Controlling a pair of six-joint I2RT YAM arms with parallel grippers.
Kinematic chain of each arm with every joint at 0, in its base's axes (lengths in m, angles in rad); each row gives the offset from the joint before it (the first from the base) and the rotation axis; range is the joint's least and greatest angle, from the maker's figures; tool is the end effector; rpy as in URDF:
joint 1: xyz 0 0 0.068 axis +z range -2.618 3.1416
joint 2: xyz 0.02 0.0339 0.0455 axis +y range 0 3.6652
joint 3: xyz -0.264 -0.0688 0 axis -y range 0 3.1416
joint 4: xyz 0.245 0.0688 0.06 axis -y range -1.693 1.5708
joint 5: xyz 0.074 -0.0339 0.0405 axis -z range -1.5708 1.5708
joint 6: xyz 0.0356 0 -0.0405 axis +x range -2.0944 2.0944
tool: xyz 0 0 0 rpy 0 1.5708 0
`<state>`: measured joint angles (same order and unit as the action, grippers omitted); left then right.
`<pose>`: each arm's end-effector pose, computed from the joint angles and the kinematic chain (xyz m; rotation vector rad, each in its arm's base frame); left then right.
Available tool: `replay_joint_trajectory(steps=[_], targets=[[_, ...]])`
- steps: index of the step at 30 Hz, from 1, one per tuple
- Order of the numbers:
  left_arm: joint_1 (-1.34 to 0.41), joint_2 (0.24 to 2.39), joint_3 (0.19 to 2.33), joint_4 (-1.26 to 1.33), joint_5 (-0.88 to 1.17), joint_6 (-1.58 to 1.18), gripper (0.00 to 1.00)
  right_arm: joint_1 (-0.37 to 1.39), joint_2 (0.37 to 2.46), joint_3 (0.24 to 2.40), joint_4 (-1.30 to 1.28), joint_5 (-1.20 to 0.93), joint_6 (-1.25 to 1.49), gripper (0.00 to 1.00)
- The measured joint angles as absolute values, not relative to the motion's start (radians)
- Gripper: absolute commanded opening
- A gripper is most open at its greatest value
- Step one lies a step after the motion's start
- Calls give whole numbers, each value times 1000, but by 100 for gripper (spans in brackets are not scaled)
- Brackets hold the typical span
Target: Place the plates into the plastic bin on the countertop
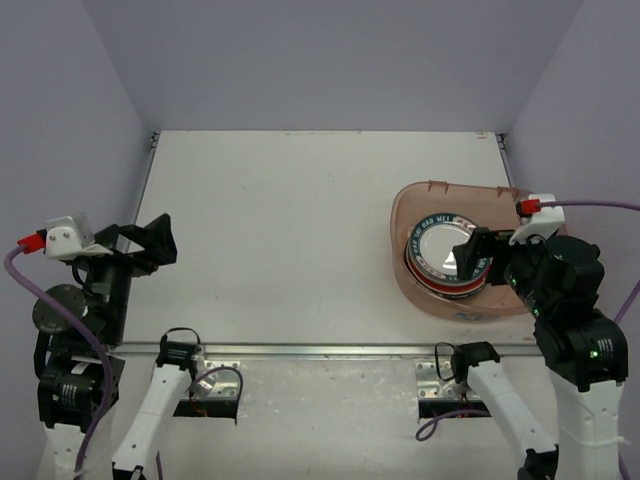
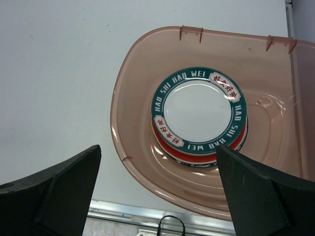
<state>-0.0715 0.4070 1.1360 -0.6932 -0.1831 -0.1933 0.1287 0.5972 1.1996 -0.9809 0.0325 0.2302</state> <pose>0.0297 0.0044 0.4299 -0.2383 1.5174 -0.0701 0.0710 0.0080 0.4097 0.1207 1.9509 0.2054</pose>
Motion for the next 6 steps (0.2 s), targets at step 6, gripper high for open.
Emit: replay_joint_trajectory(steps=[6], targets=[[-72,338,1023,-675,-168,-180,100,129,519,1142,-969,23,210,99]])
